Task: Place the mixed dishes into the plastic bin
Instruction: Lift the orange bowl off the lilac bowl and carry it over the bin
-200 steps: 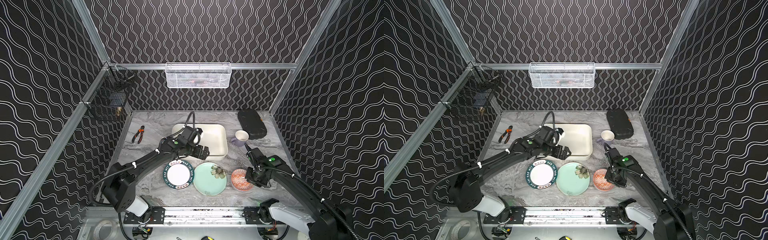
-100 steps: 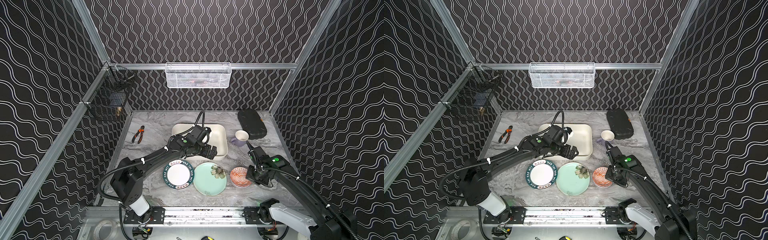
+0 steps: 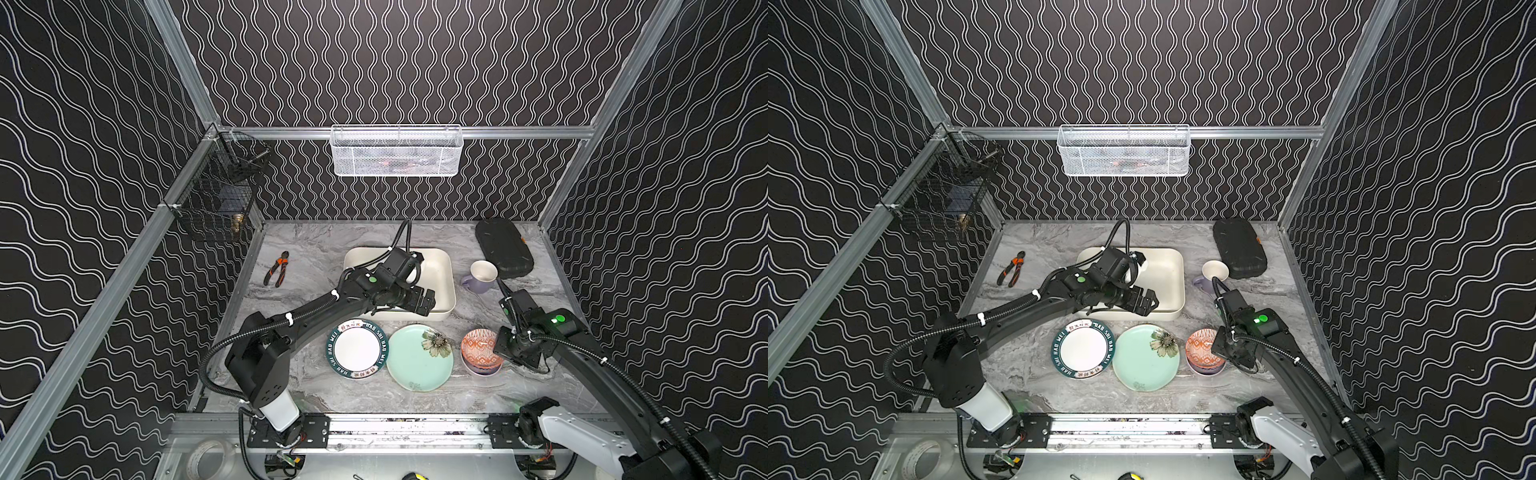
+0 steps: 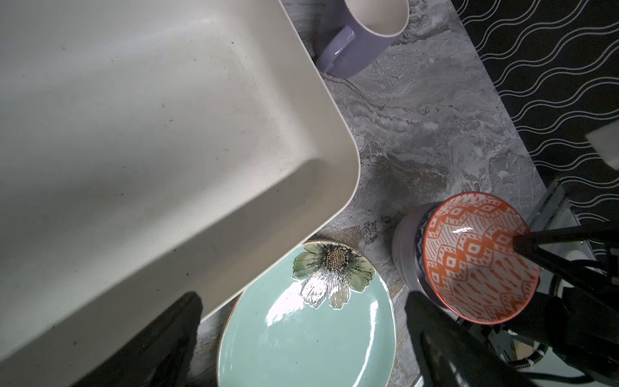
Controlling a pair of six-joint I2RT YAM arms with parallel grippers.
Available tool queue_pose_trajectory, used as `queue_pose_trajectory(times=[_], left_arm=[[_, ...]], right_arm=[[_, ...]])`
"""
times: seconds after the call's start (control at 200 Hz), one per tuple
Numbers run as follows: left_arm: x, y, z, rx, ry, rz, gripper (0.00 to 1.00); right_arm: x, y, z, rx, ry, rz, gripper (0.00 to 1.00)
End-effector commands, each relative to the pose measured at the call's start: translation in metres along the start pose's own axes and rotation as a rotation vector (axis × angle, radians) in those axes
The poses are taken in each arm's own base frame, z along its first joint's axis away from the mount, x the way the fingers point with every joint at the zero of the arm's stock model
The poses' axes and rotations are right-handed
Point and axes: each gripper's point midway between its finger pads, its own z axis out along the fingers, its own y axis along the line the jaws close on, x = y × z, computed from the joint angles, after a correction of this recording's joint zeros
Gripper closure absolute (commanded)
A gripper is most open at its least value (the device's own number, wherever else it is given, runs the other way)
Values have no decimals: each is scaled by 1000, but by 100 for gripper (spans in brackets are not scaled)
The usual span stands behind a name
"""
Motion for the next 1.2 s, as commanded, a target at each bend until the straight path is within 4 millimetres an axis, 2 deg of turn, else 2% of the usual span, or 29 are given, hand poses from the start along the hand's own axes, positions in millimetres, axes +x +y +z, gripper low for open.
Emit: queue_pose_trajectory(times=[0.0,0.16,0.185,0.31,0.42,0.581,0.736,0.941,1.121,1.141,1.151,1.196], left_arm=[[-3,3,-3,-30,-1,1,1],[-8,7,-9,-61,-18,1,2],[-9,8,-10,-69,-21,2,2],[-13,14,-17,-109,-35,11,2],[-15,19,-25,-145,-50,15,2],[-18,32,-39,-192,-77,10,2],[-18,51,-55,-215,-87,-23,2],[-16,77,-75,-240,-113,-71,1],[-13,94,-86,-254,-121,-105,2],[-13,95,-87,-253,-121,-106,2],[-13,96,-87,-252,-122,-106,2],[-12,100,-88,-256,-120,-109,2]], right_arm=[[-6,5,-12,-16,-19,-13,100],[-21,19,-27,-47,-56,-37,100],[-28,26,-37,-69,-81,-39,100],[-47,43,-47,-98,-119,-68,100],[-66,63,-52,-120,-147,-101,100],[-99,98,-50,-141,-171,-147,100],[-128,135,-37,-175,-175,-183,100],[-158,183,-6,-213,-142,-227,100],[-183,213,23,-216,-130,-246,100],[-186,215,21,-217,-139,-245,100],[-186,216,30,-205,-127,-246,100],[-191,220,39,-192,-123,-249,100]])
